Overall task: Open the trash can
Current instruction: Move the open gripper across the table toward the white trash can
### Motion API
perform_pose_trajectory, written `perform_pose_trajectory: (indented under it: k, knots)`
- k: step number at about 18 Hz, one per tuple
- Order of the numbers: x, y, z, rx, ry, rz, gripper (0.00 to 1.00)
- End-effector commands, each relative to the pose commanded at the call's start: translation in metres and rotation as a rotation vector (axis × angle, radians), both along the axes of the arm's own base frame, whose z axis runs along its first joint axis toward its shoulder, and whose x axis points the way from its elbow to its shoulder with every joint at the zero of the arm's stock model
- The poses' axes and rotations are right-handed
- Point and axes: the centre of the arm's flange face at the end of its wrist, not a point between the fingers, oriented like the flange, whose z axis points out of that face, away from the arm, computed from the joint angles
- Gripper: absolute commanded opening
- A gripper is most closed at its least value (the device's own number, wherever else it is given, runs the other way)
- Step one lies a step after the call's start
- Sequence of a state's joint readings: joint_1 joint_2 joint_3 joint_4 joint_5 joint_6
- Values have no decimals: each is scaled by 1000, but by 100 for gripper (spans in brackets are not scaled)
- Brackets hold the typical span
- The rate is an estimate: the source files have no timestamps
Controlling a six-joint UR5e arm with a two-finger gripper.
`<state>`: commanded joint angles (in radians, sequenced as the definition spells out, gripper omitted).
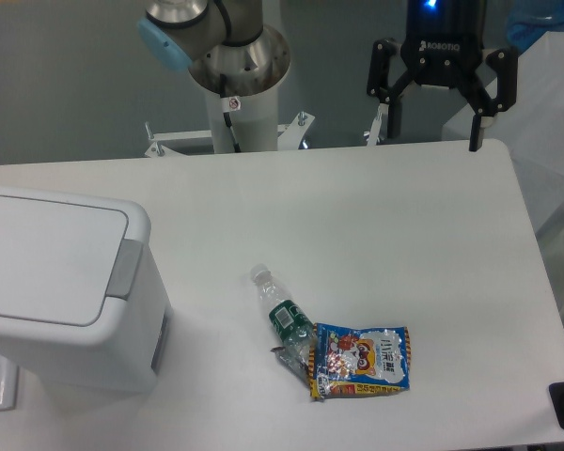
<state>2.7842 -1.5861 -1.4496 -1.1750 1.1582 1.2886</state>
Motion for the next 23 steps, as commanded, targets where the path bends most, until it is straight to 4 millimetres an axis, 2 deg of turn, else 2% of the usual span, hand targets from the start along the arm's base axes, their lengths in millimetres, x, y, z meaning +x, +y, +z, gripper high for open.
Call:
perform_pose_trajectory:
  k: [3,8,10,13,18,23]
  knots:
    - [1,1,-1,1,-6,1,100]
    - [15,21,-5,16,-40,-4,100]
    - [29,40,-10,22,-59,-44,100]
    - [34,45,-11,50,-127,39,100]
    - [65,87,-10,137,-203,126,100]
    - [107,133,-20,157,-287,141,100]
